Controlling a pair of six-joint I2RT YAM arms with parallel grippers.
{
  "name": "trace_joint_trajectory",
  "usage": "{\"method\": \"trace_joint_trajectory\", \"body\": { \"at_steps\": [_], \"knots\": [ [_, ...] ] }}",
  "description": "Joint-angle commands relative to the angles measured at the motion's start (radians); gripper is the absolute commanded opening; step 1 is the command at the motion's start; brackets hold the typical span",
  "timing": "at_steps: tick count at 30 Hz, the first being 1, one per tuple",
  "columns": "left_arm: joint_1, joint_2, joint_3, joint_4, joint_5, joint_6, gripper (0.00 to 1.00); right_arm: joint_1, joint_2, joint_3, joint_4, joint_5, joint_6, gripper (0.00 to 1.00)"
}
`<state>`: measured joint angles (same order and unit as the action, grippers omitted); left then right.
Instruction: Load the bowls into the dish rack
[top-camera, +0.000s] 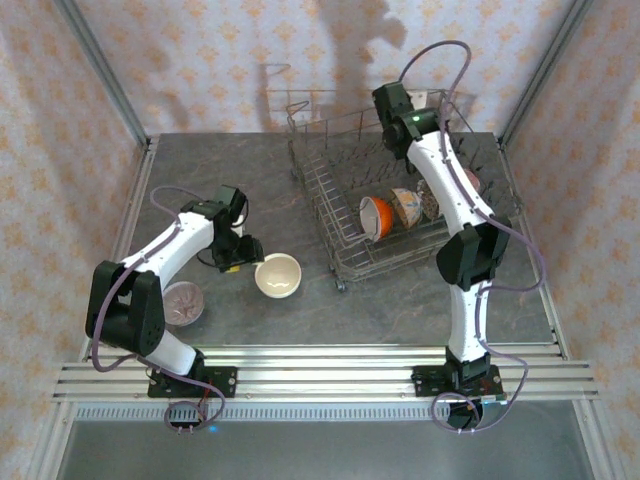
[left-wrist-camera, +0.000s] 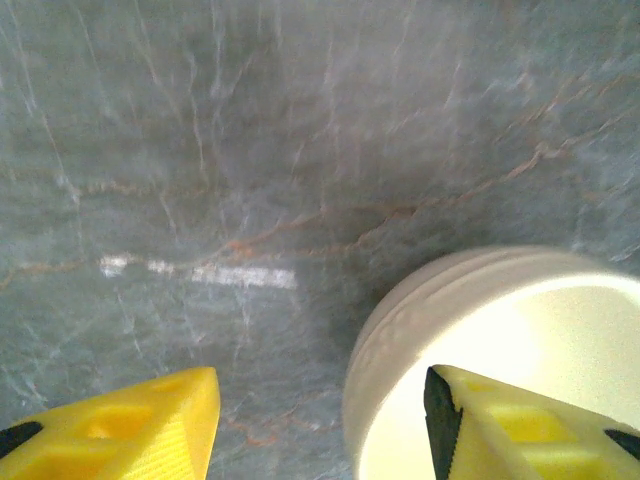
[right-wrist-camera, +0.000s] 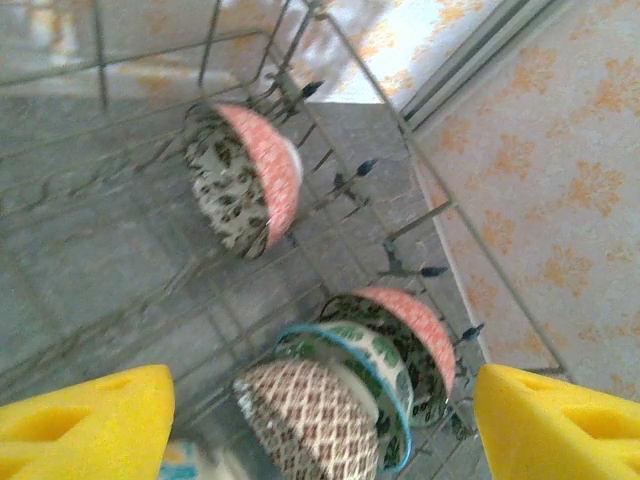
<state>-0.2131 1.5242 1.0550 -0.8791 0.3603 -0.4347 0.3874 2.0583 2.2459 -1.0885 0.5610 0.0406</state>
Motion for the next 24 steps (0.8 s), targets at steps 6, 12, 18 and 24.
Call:
{"method": "trace_joint_trajectory", "body": {
  "at_steps": [6,12,18,24],
  "knots": [
    [0.009,-0.011,-0.037,0.025,0.083,0.047,0.57,0.035,-0.066,-0.056,-0.025,0.035,0.056,0.78],
    [-0.012,0.052,-0.036,0.034,0.099,0.041,0.52,0.037,-0.058,-0.06,-0.029,0.004,0.052,0.78],
    [-0.055,0.071,-0.051,0.06,0.071,-0.006,0.43,0.036,-0.072,-0.093,0.013,-0.019,0.016,0.78],
    [-0.089,0.1,-0.046,0.076,0.052,-0.039,0.26,0.036,-0.076,-0.104,0.025,-0.043,-0.008,0.78]
  ]
}}
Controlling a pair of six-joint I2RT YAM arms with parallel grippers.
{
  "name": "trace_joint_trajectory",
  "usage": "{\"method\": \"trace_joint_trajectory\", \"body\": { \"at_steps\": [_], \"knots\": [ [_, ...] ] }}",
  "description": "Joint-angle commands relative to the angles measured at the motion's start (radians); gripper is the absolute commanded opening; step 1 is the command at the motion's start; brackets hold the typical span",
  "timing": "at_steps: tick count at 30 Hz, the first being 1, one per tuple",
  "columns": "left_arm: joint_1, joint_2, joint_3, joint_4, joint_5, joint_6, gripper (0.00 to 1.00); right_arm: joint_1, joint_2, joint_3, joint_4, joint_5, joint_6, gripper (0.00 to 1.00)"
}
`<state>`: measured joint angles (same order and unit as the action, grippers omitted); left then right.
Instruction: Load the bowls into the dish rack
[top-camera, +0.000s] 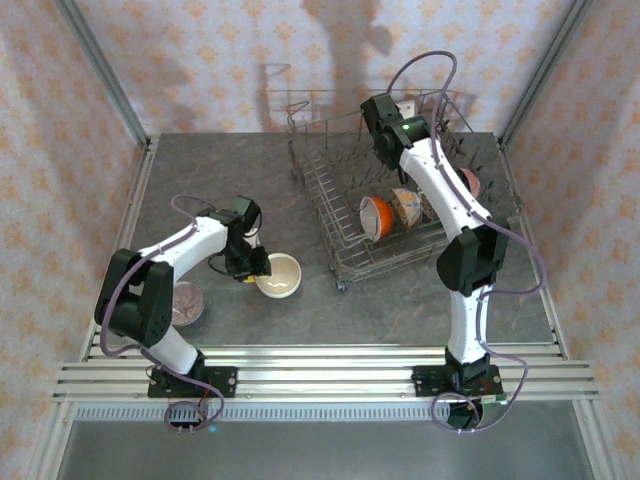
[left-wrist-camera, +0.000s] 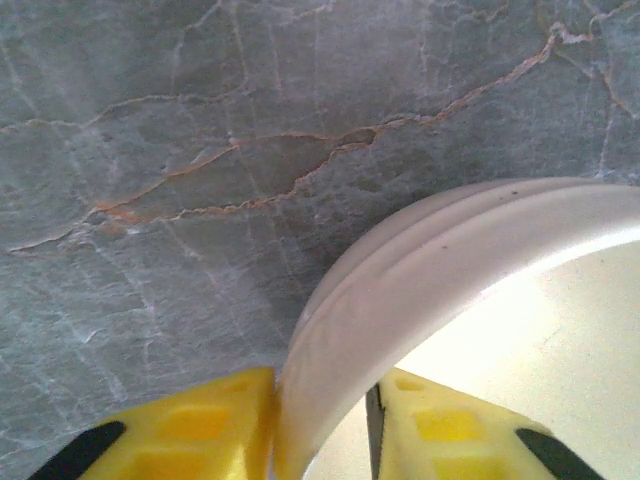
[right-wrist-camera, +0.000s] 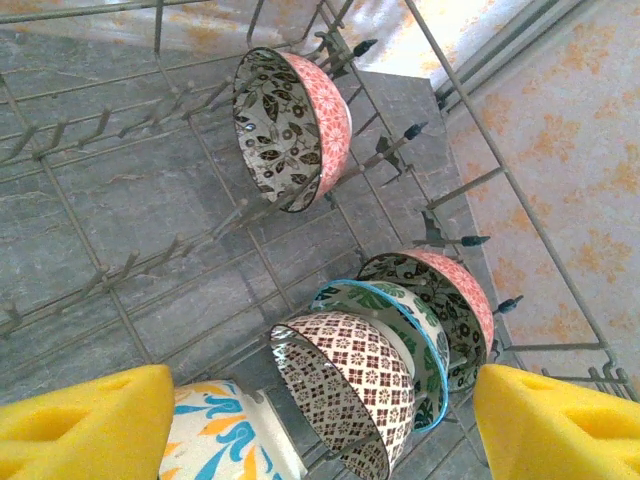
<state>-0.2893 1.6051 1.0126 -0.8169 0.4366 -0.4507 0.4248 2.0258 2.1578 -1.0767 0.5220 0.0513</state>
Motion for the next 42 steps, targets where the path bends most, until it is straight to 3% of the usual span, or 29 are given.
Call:
{"method": "trace_joint_trajectory", "body": {
  "at_steps": [1,11,20,28,35,42],
  "knots": [
    [-0.017,0.024,-0.005,0.016,-0.028,-0.029,0.23,0.0,-0.047,-0.024,0.017,-0.004,-0.024,0.78],
    [-0.033,-0.022,0.034,0.02,-0.054,-0.065,0.0,-0.001,-0.073,-0.017,0.019,-0.067,-0.064,0.78],
    [-0.011,-0.11,0.226,-0.036,-0.107,-0.051,0.0,-0.001,-0.058,0.154,-0.08,-0.318,-0.036,0.76],
    [0.003,-0.136,0.544,-0.109,-0.23,-0.076,0.0,0.02,-0.094,0.258,-0.087,-0.56,-0.018,0.65],
    [-0.04,-0.092,0.754,-0.123,-0.36,-0.068,0.0,0.12,-0.118,0.331,-0.062,-0.664,-0.084,0.53],
    [-0.071,-0.047,0.846,-0.121,-0.41,-0.067,0.0,0.235,-0.122,0.304,-0.016,-0.75,-0.155,0.46]
  ]
}}
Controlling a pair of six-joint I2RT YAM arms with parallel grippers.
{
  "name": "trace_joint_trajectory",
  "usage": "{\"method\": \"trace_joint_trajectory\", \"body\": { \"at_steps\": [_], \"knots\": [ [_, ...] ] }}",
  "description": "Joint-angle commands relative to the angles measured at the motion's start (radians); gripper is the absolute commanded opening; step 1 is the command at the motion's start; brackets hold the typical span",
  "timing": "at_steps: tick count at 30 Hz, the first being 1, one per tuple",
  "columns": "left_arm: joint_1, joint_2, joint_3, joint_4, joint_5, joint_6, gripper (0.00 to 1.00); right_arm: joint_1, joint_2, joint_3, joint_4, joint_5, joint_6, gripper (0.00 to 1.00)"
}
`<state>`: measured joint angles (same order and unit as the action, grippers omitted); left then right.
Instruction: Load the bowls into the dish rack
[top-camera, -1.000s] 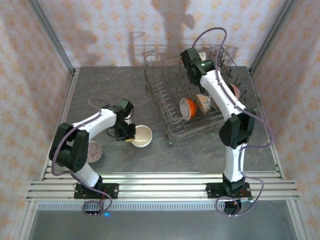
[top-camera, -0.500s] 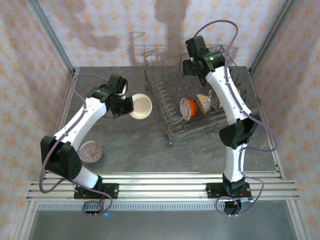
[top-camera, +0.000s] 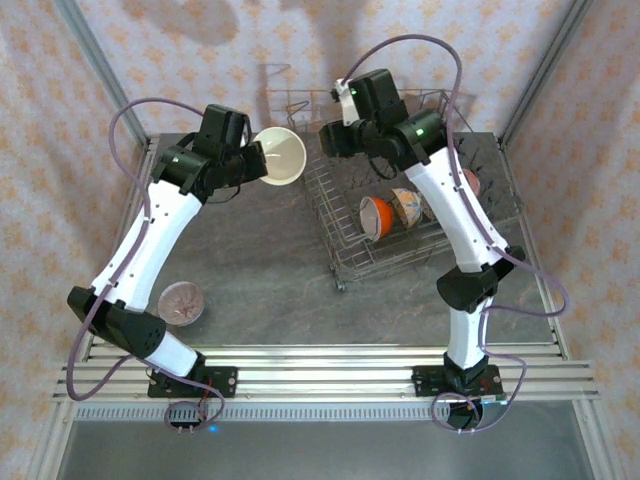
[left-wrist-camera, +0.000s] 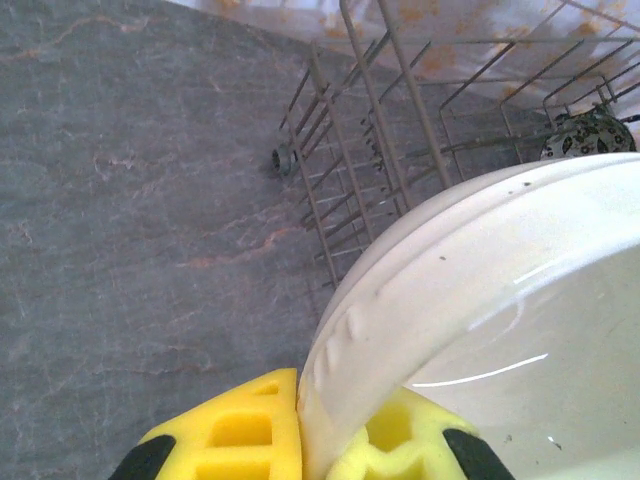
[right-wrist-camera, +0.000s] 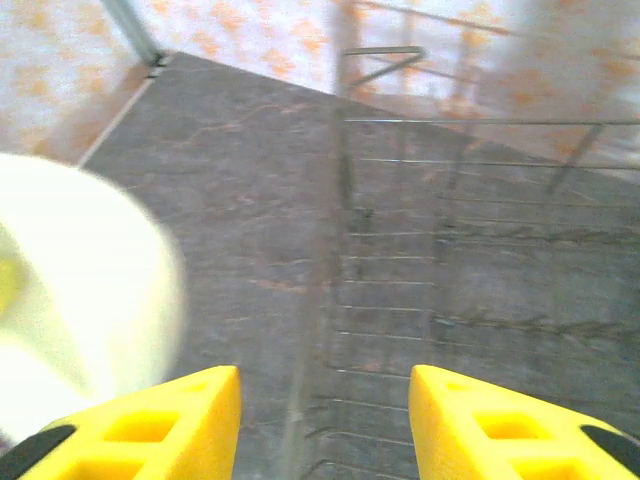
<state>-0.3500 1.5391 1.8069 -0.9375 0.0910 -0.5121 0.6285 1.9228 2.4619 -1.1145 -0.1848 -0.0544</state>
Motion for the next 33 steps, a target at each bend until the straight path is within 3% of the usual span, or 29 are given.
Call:
{"method": "trace_joint_trajectory", "body": {
  "at_steps": [1,17,22,33],
  "knots": [
    [-0.015,0.024,0.059,-0.004,-0.067,-0.005,0.0,0.04,-0.015,0.0,0.025,-0.034,-0.054,0.45],
    [-0.036,0.018,0.058,-0.004,-0.091,0.006,0.0,0.054,0.064,0.011,0.058,-0.102,-0.011,0.37],
    [-0.04,0.024,0.072,-0.006,-0.083,0.007,0.0,0.056,0.082,0.014,0.051,-0.077,-0.003,0.36],
    [-0.053,0.032,0.082,-0.003,-0.08,0.005,0.0,0.062,0.105,0.011,0.056,0.016,0.02,0.23]
  ]
}}
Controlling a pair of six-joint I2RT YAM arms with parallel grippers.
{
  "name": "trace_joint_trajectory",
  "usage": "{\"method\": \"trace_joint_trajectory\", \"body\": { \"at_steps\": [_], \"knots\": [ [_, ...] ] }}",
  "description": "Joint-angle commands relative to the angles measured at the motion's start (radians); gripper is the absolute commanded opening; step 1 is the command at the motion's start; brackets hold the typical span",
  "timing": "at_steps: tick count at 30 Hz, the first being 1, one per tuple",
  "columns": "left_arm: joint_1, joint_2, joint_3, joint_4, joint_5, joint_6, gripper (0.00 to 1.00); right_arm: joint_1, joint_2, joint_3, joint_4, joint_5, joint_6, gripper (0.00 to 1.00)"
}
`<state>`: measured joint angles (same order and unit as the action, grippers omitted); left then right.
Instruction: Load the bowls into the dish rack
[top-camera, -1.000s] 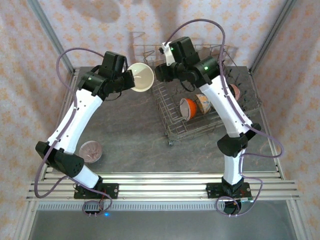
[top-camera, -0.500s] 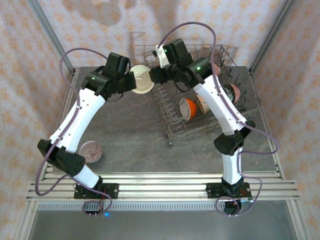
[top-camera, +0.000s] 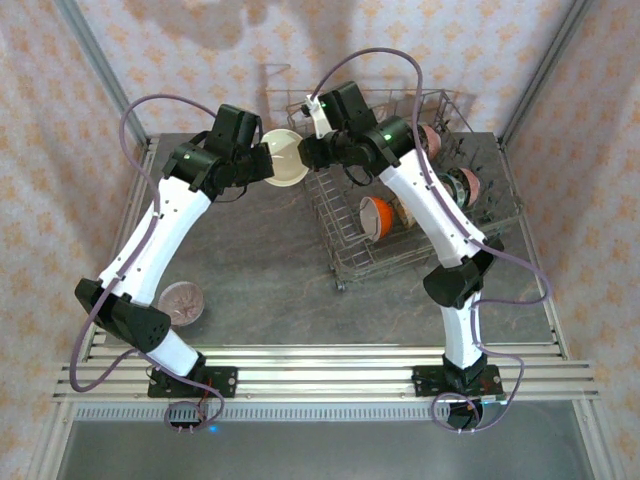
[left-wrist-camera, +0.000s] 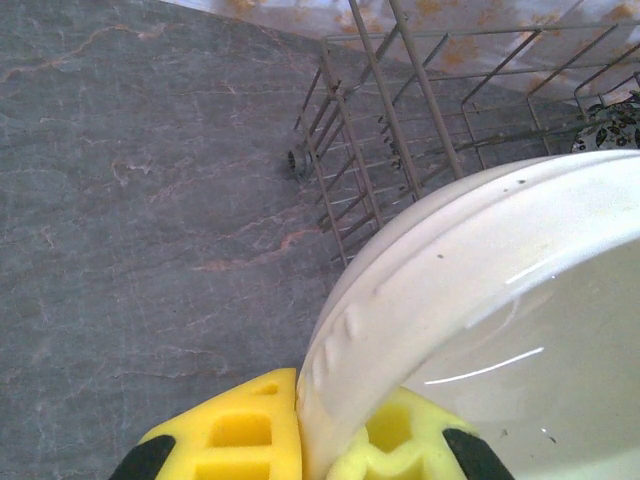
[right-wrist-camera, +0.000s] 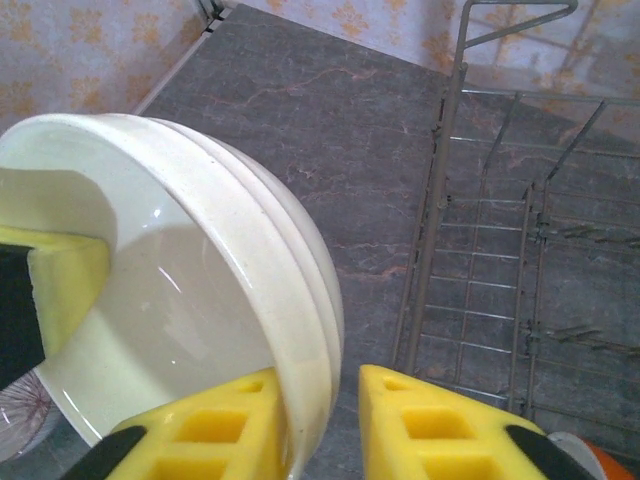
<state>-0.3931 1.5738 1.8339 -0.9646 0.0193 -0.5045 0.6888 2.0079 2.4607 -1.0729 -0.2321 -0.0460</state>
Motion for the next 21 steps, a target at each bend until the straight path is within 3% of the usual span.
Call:
{"method": "trace_joint_trajectory", "body": {
  "at_steps": [1,11,17,21],
  "knots": [
    [-0.011,-0.002,0.055,0.024,-0.008,-0.003,0.0,0.002,0.021,0.012,0.014,0.072,0.011,0.22],
    [-0.022,0.001,0.053,0.027,-0.009,-0.012,0.0,0.013,0.031,0.011,0.013,0.111,0.01,0.26],
    [-0.024,0.003,0.048,0.024,-0.016,-0.014,0.0,0.012,0.026,0.006,0.018,0.14,0.019,0.07],
    [-0.025,0.001,0.039,0.032,-0.009,-0.019,0.0,0.012,0.025,0.005,0.021,0.152,0.025,0.04]
  ]
}}
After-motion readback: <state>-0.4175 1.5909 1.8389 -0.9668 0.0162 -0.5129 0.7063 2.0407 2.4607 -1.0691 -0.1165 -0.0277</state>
